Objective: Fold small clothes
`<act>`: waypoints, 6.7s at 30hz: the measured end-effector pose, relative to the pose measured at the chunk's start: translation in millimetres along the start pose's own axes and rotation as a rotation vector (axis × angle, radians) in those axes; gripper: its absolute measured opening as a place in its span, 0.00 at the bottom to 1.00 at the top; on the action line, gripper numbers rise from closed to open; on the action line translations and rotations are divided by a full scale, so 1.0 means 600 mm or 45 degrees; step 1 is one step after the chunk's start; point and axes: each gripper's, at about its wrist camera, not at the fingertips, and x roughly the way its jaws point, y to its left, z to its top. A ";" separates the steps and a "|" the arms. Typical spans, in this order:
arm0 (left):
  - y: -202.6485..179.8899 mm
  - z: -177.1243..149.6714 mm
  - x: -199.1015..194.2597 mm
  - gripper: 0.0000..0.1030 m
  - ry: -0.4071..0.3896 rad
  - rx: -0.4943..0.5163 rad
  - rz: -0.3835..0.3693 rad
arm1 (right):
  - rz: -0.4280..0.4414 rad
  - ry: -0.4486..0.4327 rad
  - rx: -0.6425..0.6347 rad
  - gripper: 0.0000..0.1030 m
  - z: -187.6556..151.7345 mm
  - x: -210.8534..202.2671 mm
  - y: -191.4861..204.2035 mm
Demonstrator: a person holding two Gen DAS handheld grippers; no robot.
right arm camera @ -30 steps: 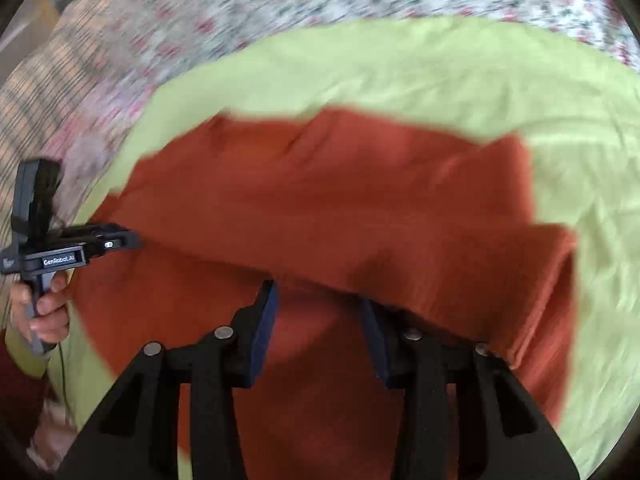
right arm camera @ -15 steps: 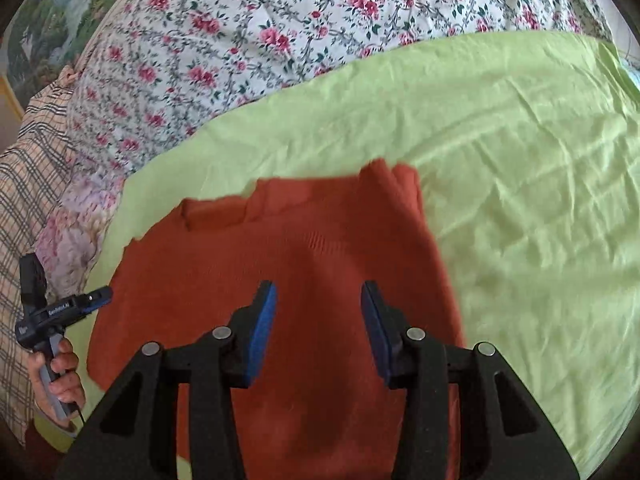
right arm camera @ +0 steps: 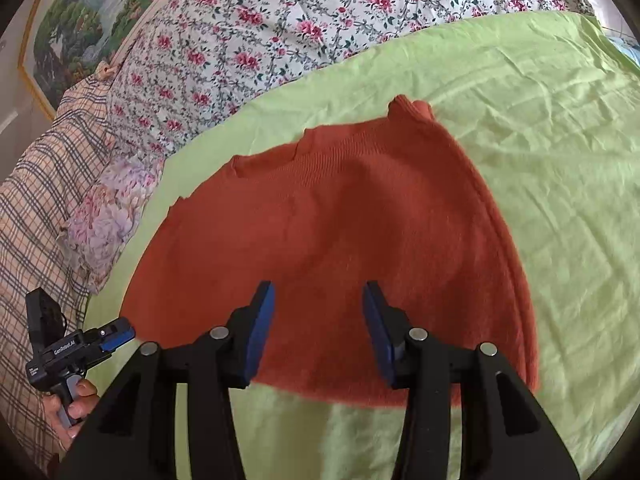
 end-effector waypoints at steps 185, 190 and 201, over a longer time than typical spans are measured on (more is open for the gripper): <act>0.006 0.269 0.070 0.30 0.001 0.253 0.124 | 0.273 0.226 -0.071 0.18 0.065 0.144 0.103; -0.007 0.126 -0.027 0.41 -0.032 0.354 0.123 | 0.310 0.244 -0.092 0.20 0.030 0.100 0.101; -0.034 -0.137 -0.092 0.60 0.023 0.600 0.179 | 0.252 0.312 -0.192 0.41 -0.085 0.030 0.099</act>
